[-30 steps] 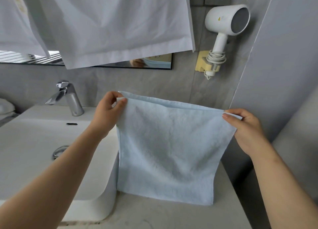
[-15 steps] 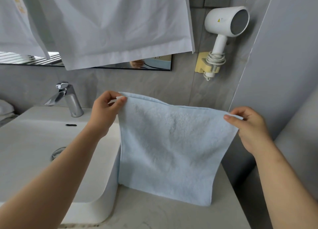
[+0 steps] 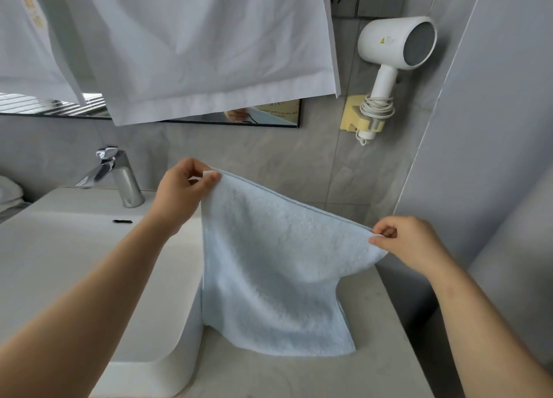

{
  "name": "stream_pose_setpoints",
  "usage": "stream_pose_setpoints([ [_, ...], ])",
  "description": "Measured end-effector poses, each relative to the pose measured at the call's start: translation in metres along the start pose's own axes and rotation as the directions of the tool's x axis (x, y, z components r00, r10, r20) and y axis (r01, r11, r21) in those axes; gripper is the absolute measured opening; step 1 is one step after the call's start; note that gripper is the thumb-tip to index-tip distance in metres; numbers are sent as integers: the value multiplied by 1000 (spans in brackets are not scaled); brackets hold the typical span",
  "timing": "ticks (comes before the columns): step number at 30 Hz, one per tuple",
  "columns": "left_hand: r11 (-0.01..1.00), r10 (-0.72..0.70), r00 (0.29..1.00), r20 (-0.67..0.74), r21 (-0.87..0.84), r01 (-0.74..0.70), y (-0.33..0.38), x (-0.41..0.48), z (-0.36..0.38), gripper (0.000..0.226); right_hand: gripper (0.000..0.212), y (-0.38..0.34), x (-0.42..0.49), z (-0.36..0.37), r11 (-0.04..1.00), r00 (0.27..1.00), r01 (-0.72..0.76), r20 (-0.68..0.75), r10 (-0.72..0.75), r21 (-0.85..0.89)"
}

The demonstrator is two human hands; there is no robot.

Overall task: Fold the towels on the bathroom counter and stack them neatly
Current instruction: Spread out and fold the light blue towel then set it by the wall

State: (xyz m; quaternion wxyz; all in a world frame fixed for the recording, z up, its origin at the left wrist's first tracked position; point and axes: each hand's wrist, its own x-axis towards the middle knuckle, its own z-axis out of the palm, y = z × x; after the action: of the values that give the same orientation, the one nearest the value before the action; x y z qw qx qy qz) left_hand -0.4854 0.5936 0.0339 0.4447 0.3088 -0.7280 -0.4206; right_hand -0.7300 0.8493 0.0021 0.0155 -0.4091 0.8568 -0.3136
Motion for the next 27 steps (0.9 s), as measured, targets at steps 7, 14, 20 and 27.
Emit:
stream_pose_setpoints([
  [7,994,1,999,-39,107,3,-5,0,-2,27,30,-1,1,0,985,991,129,-18,-132,-116],
  [14,992,5,999,-42,127,1,-4,-3,0,25,5,-6,2,-3,983,971,124,-188,-149,-138],
  [20,998,35,998,45,-51,-33,-3,-4,-6,21,22,-16,-2,-10,995,924,38,-381,0,92],
  [27,999,-19,993,117,-35,23,1,-10,0,17,10,-8,-1,-9,999,942,-31,-335,22,-22],
])
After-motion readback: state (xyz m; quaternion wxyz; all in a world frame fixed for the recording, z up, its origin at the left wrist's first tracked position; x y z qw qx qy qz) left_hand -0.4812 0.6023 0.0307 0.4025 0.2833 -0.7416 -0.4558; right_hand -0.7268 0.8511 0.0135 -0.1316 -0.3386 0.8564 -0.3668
